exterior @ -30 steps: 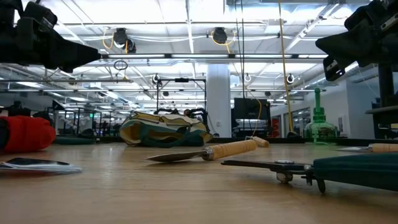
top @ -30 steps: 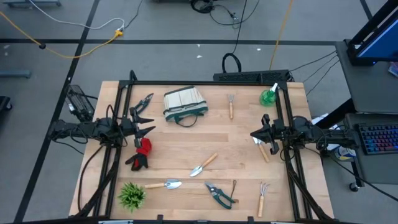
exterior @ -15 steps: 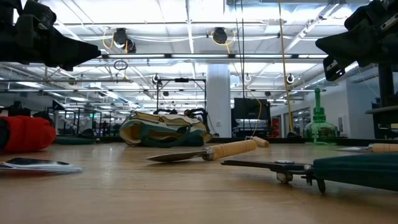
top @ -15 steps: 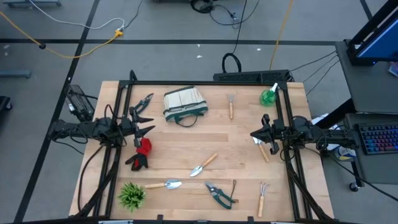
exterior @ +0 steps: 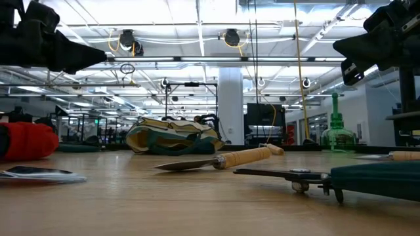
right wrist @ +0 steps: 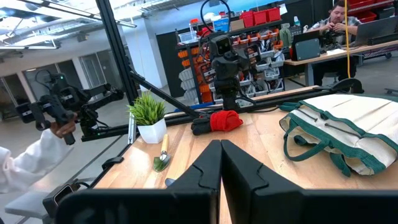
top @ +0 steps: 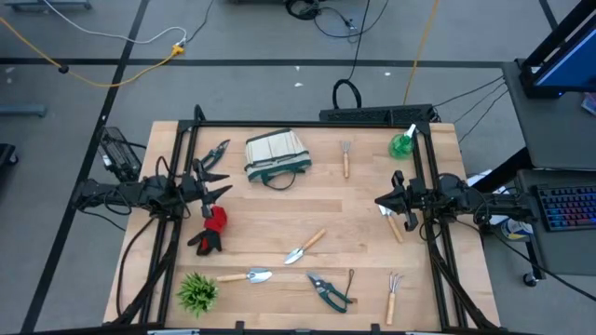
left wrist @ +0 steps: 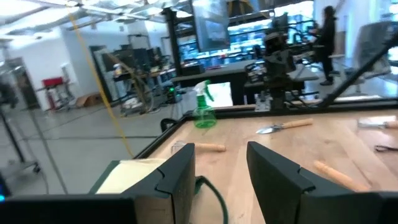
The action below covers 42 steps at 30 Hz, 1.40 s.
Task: Pick & Place Garden tools in Gardening bag
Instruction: Prepare the gardening bag
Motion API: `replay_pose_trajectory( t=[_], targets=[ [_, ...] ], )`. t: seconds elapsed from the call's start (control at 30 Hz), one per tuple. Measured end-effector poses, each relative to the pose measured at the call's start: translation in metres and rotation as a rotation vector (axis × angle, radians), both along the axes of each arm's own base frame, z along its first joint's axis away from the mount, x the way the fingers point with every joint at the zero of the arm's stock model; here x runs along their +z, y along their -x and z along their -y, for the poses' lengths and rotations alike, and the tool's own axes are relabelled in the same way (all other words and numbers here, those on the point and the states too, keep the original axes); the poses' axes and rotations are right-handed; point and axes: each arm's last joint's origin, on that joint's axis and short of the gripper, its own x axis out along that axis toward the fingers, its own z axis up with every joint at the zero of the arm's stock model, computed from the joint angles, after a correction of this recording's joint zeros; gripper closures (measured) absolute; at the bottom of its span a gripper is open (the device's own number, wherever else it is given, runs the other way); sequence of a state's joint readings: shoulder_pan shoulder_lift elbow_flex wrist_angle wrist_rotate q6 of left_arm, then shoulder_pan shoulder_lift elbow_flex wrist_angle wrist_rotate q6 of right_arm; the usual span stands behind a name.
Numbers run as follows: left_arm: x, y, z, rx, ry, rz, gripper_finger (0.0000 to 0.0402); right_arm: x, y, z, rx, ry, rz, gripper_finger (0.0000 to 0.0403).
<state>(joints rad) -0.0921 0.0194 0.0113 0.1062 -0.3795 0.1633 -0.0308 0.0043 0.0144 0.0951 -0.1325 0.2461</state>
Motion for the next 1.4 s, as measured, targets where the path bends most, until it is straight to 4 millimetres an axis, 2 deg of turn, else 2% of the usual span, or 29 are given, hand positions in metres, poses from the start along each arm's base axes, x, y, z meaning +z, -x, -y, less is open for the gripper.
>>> replay_pose_trajectory(
  t=[0.13, 0.33, 1.4],
  targets=[
    [-0.0014, 0.0006, -0.0020, 0.065, 0.098, 0.017, 0.0250, 0.0000, 0.0000, 0.0000, 0.000, 0.000, 0.000, 0.0399],
    [-0.0023, 0.0014, -0.0041, 0.144, 0.112, 0.011, 0.0250, 0.0001, 0.0000, 0.0000, 0.000, 0.000, 0.000, 0.0399],
    [-0.0021, 0.0014, -0.0039, 0.139, 0.090, 0.004, 0.0250, 0.0001, 0.0000, 0.0000, -0.001, 0.003, 0.002, 0.0399]
  ],
)
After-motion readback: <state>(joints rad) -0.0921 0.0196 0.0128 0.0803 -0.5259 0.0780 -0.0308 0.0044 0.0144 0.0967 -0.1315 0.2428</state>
